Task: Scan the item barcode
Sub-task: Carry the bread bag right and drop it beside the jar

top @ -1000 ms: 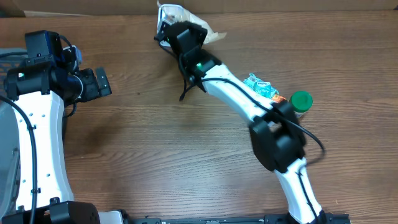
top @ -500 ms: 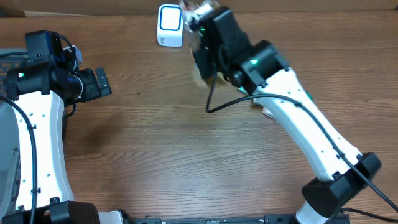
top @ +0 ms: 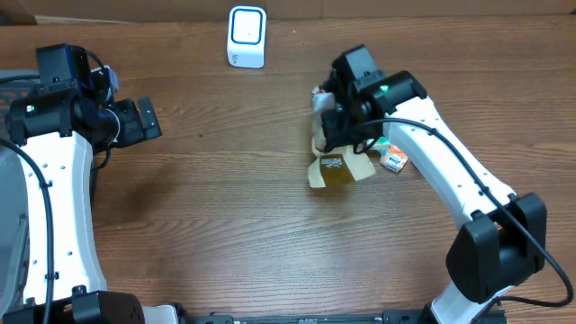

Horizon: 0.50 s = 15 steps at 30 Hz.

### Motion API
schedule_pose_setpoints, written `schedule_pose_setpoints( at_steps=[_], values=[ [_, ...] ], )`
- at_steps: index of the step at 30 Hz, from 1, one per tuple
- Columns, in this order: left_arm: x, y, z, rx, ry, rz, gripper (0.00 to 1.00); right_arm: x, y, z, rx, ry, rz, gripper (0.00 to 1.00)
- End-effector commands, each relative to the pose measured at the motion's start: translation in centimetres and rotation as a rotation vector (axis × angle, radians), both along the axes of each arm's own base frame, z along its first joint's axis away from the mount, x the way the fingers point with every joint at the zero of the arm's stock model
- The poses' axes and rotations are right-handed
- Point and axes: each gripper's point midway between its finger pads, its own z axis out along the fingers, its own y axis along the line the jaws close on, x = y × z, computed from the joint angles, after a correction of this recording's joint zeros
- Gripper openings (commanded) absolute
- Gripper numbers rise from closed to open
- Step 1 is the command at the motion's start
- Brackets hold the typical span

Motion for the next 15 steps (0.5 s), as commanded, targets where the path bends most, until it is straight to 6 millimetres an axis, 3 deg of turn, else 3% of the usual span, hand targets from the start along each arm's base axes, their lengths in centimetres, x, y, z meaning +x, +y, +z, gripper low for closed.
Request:
schedule_pose_setpoints(
  at_steps=[1, 15],
  values=[
    [0.1, -0.3, 0.4, 0.005, -0.013, -0.019, 1.0, 1.0, -2.6, -1.3, -0.005, 0.003, -0.078, 0.04],
    [0.1, -0.3, 0.4, 0.005, -0.013, -0.019, 1.0, 2.3, -10.6, -3.0, 0.007, 0.057, -0.334, 0.04]
  ],
)
